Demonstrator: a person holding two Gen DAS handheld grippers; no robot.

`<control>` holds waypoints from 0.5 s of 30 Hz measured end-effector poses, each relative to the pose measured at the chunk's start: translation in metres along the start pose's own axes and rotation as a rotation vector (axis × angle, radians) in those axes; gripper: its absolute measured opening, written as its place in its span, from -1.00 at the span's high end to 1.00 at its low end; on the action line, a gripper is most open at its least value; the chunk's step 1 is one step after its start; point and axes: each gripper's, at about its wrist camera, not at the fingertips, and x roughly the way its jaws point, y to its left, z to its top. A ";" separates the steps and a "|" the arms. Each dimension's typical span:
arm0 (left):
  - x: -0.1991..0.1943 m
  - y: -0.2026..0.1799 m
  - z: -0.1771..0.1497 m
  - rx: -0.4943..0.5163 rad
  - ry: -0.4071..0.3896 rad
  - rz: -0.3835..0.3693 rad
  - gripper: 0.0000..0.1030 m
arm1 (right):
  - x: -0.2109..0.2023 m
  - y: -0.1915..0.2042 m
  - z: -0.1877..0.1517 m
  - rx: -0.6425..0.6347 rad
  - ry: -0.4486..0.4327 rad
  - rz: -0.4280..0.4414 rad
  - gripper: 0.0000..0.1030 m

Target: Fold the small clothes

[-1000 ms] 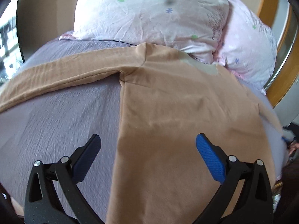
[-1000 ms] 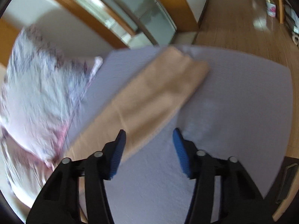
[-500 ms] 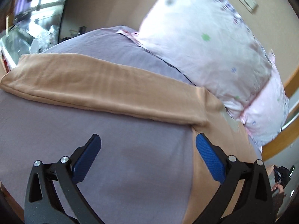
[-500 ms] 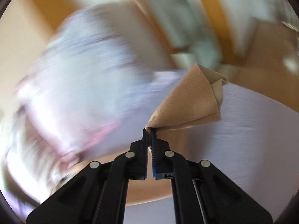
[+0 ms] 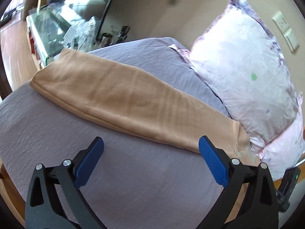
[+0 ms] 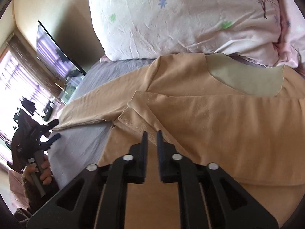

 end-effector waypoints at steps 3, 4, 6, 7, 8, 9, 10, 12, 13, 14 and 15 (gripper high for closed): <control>0.000 0.008 0.008 -0.038 -0.015 -0.001 -0.87 | -0.035 -0.015 -0.003 0.042 -0.110 -0.016 -0.37; 0.000 0.011 0.010 -0.060 -0.019 -0.001 -0.84 | -0.047 -0.020 -0.007 0.051 -0.141 -0.017 -0.41; 0.001 0.017 0.015 -0.101 -0.020 -0.004 -0.69 | -0.060 -0.029 -0.011 0.069 -0.159 -0.021 -0.41; 0.001 0.022 0.018 -0.134 -0.020 -0.007 -0.65 | -0.064 -0.035 -0.012 0.080 -0.164 -0.017 -0.41; 0.001 0.025 0.021 -0.158 -0.019 -0.012 -0.58 | -0.066 -0.038 -0.014 0.092 -0.167 -0.011 -0.41; 0.001 0.029 0.024 -0.183 -0.017 -0.018 -0.47 | -0.068 -0.043 -0.018 0.104 -0.167 -0.003 -0.41; 0.002 0.035 0.028 -0.217 -0.013 -0.019 -0.39 | -0.069 -0.046 -0.021 0.114 -0.166 0.006 -0.41; 0.002 0.044 0.034 -0.272 -0.002 -0.009 0.04 | -0.071 -0.048 -0.026 0.126 -0.163 0.030 -0.41; 0.003 0.049 0.037 -0.307 0.010 0.005 0.21 | -0.073 -0.049 -0.029 0.128 -0.163 0.040 -0.41; 0.004 0.054 0.038 -0.333 0.023 0.023 0.62 | -0.073 -0.048 -0.031 0.127 -0.165 0.049 -0.41; 0.006 0.059 0.039 -0.355 0.038 0.036 0.84 | -0.075 -0.048 -0.032 0.126 -0.170 0.060 -0.41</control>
